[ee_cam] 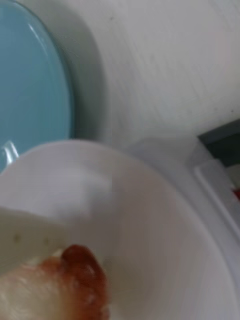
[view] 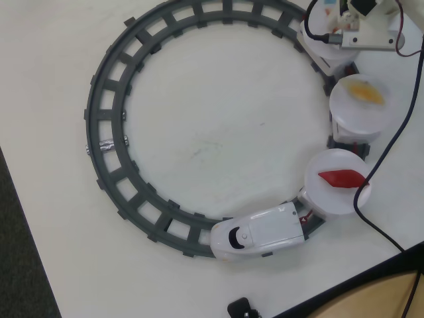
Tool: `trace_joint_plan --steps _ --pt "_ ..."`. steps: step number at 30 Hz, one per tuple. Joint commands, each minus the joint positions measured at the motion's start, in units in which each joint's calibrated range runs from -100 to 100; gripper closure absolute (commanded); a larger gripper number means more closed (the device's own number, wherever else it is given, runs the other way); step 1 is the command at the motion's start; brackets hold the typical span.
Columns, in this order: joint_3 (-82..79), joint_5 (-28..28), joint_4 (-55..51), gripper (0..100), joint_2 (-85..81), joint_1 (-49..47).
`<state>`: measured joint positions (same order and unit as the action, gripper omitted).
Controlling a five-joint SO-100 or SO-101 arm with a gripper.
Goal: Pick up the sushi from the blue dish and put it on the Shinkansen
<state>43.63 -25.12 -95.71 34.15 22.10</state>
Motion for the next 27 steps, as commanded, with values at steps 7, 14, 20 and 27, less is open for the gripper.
trace_joint_plan --steps 7,14,20,27 --pt "2.4 1.0 -0.6 82 -1.3 -2.1" --pt "-1.7 1.2 -3.9 77 -4.0 -4.8" --pt "-14.2 2.4 -3.5 77 -20.2 -5.4" --pt "-31.8 11.1 -2.4 77 -54.8 -4.0"
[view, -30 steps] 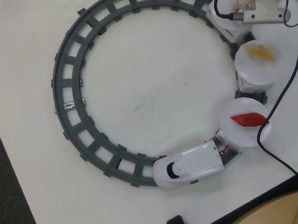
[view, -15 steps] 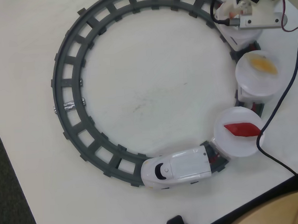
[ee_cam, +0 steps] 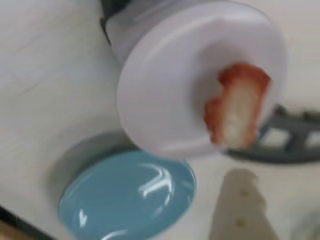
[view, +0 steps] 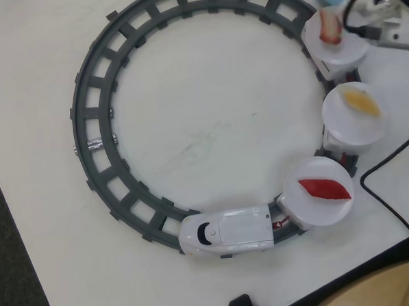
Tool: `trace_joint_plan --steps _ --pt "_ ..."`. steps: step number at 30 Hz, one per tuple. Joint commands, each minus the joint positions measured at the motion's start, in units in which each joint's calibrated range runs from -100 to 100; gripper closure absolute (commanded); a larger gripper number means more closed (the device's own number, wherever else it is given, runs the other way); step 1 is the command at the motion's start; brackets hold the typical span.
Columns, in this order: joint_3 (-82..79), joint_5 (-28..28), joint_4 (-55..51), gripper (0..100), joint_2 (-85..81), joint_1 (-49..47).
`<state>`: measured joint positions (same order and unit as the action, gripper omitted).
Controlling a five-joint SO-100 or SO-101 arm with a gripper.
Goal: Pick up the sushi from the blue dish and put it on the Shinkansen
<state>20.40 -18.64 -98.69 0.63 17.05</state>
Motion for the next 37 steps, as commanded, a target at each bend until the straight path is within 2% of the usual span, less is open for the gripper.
trace_joint_plan --steps 1,6,9,12,17,21,28,37 --pt "-13.2 6.6 1.9 77 -26.5 2.1" --pt "-45.0 14.0 13.2 77 -52.2 12.2" --pt "-65.2 14.1 19.8 78 -65.7 18.9" --pt "-78.6 14.1 22.4 78 -77.6 23.9" --pt "-85.7 14.2 22.9 78 -92.3 33.5" --pt "-95.0 14.2 22.2 78 -99.7 35.9" --pt "-112.7 13.8 25.1 78 -99.5 38.3" --pt "-113.2 13.7 25.5 78 -99.5 39.1"
